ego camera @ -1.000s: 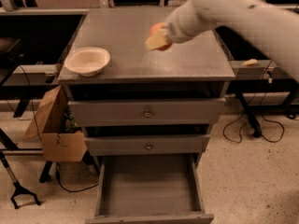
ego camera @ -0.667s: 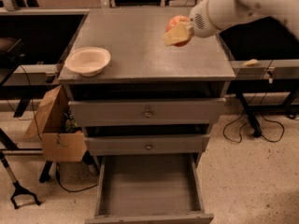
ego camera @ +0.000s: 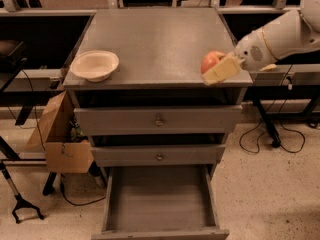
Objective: Place apple into bottom drawer
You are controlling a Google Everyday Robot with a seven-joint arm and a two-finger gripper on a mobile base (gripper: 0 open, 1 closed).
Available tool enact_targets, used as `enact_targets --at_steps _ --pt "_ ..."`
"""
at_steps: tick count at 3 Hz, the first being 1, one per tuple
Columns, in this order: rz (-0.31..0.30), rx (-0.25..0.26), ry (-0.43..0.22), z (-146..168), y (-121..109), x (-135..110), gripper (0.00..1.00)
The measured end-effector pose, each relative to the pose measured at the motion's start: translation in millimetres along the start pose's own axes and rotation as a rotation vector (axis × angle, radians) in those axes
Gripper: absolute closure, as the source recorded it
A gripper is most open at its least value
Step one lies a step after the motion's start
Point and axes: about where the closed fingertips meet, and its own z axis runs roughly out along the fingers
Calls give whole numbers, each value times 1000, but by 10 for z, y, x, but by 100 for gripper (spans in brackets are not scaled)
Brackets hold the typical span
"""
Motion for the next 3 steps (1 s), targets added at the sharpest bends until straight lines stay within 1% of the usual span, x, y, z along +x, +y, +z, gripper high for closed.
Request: enact_targets --at_steps 1,2,3 --pt "-47 -159 189 443 197 926 100" --pt "-39 -160 182 502 223 895 100" --pt "39 -142 135 627 356 1034 100"
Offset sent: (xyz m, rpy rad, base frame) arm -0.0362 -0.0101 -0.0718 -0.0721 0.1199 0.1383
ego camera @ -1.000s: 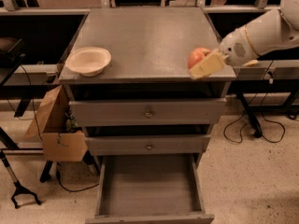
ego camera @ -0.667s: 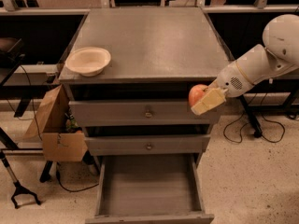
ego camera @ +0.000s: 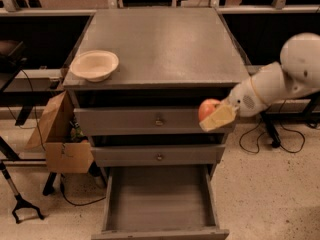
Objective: Place apple into bottom drawer
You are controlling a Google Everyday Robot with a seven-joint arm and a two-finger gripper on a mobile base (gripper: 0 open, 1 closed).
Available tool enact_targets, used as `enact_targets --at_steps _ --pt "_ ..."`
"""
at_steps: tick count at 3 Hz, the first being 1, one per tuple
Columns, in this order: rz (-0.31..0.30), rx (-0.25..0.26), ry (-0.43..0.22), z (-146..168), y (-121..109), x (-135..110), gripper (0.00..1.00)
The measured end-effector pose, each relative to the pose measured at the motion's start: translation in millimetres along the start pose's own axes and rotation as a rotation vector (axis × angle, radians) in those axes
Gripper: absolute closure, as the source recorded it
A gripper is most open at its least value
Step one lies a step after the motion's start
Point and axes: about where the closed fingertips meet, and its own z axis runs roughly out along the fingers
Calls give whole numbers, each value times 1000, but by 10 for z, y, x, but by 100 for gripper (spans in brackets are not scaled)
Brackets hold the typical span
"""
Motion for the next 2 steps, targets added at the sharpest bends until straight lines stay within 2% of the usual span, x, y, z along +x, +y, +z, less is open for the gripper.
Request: enact_targets --at_steps 1,2 --pt "137 57 -37 277 132 344 100" --pt "321 104 -15 797 165 827 100"
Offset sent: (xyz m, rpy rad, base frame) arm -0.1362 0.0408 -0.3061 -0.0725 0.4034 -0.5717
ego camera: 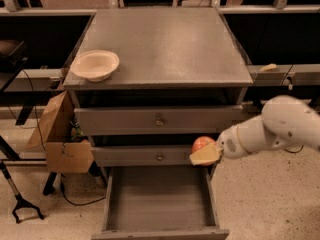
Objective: Place apple into bottom drawer
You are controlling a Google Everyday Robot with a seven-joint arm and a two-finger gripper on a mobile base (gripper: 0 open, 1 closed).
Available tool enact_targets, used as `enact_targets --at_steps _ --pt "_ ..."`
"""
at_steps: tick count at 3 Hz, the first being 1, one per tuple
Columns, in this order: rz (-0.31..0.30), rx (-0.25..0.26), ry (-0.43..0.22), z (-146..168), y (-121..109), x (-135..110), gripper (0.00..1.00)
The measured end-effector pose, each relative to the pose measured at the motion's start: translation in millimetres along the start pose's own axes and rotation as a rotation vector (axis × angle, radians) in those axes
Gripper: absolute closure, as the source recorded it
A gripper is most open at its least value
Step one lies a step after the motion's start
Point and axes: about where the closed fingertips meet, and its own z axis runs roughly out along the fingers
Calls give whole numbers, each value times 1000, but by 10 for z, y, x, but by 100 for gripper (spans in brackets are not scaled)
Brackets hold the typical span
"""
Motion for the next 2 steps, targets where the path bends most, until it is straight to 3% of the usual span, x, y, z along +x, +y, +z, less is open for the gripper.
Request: enact_targets --at_steps 1,2 --pt "91 15 6 222 3 209 100" --pt "91 15 6 224 3 209 100"
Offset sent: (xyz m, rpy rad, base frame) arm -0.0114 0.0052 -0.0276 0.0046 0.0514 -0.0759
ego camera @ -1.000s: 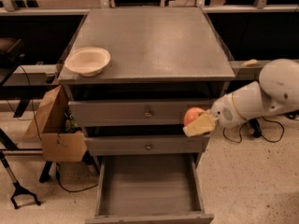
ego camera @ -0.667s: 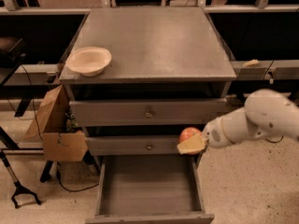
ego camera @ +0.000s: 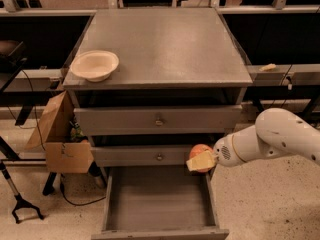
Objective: Place apple into bottom drawer
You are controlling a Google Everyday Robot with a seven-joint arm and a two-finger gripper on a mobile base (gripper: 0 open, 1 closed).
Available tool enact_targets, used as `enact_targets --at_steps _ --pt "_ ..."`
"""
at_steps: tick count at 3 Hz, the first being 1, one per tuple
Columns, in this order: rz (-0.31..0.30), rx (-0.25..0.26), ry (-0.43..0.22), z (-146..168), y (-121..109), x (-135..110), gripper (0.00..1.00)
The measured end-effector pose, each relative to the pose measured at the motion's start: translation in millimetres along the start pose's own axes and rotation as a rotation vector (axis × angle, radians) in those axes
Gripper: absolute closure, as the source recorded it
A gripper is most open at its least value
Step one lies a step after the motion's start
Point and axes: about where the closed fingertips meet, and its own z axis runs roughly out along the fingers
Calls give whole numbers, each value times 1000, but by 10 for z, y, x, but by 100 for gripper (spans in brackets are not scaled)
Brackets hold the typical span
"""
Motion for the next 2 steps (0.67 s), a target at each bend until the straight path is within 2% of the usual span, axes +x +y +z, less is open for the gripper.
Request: enact_targets --at_steps 1,2 --pt "-35 -47 -3 294 22 52 100" --pt "-21 -127 -8 989 9 235 100"
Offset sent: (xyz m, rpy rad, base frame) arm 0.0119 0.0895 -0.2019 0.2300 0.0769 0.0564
